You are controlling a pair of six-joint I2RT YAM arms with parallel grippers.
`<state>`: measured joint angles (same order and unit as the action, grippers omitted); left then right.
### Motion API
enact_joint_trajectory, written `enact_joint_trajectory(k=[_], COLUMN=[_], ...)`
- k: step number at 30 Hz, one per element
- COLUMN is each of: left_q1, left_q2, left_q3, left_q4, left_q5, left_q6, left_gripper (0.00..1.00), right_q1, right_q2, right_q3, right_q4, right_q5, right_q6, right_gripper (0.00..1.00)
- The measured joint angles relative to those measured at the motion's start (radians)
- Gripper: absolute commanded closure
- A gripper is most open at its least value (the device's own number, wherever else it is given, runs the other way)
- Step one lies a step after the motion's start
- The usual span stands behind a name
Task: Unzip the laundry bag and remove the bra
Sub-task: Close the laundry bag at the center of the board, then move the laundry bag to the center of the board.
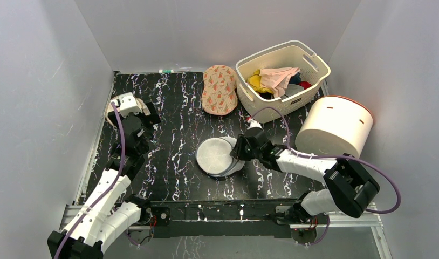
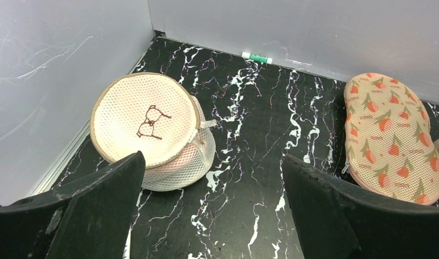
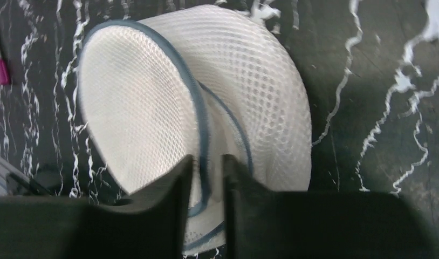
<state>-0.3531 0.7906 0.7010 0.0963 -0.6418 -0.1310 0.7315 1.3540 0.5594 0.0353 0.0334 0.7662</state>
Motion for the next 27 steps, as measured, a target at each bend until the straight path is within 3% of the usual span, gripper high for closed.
enact_joint_trajectory(k=[2,11,13,17,27], left_q1=[0.000,0.000,0.000,0.000,0.000], left_q2=[0.005,0.014,0.014,0.022,0.174], left_q3=[0.000,0.000,0.000,0.000,0.048], left_q4=[0.000,-0.008,-0.008,-0.007,-0.043], left_q5=[0.002,0.021,0.027,0.057,0.262], left_q6=[0.000,-0.002,-0.003,-0.003,0.008], left_gripper=[0.02,0.02,0.02,0.02,0.02], right_q1=[0.000,0.000,-0.002,-0.025,-0.002], right_q2=[-0.003,-0.137,-0.167,-0.138,0.122], right_q3=[0.073,0.254,0.264,0.265,0.248], right_q4=[-0.061,-0.287,-0.310,-0.325,-0.229], right_q5=[-0.049,-0.075,-0.053,-0.048,-0.097], right_q6=[-0.069,-0.241,-0.257,-0.261,-0.128], right_gripper=[0.50,0.07,0.03,0.03,0.29])
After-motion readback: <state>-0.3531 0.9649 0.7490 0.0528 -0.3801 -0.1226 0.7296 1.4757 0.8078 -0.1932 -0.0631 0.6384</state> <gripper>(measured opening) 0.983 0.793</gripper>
